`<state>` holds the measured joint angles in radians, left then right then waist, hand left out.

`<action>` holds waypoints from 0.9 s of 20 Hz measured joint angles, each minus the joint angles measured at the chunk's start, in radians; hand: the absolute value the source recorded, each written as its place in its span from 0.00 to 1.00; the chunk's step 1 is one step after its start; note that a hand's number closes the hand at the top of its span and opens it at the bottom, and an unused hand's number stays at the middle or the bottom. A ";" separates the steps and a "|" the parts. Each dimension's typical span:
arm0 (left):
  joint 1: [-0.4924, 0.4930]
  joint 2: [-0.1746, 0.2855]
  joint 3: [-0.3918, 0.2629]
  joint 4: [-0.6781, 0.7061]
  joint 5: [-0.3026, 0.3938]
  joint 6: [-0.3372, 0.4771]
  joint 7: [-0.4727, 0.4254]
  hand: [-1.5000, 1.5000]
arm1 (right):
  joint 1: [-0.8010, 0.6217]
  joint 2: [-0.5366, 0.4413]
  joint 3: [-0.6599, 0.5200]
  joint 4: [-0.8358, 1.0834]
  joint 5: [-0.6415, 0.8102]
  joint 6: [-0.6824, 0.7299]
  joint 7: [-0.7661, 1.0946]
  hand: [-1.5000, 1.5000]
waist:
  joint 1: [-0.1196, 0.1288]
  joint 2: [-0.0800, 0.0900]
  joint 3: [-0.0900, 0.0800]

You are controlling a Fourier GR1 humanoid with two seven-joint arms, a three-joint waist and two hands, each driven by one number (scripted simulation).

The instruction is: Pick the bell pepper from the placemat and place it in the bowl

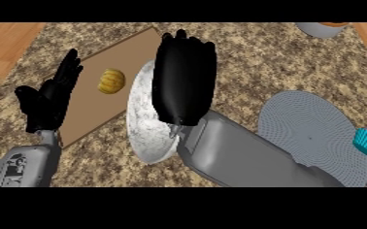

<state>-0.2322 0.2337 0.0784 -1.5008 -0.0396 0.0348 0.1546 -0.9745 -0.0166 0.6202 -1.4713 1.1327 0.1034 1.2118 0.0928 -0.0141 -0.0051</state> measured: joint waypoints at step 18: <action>0.062 0.020 0.048 -0.018 0.014 -0.002 -0.040 0.50 | -0.026 0.004 -0.102 0.133 -0.021 -0.154 -0.017 1.00 | -0.056 0.015 0.004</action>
<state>-0.1700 0.2534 0.1259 -1.5185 -0.0251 0.0323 0.1146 -1.0007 -0.0131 0.5184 -1.3381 1.1118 -0.0507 1.1949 0.0364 0.0012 -0.0011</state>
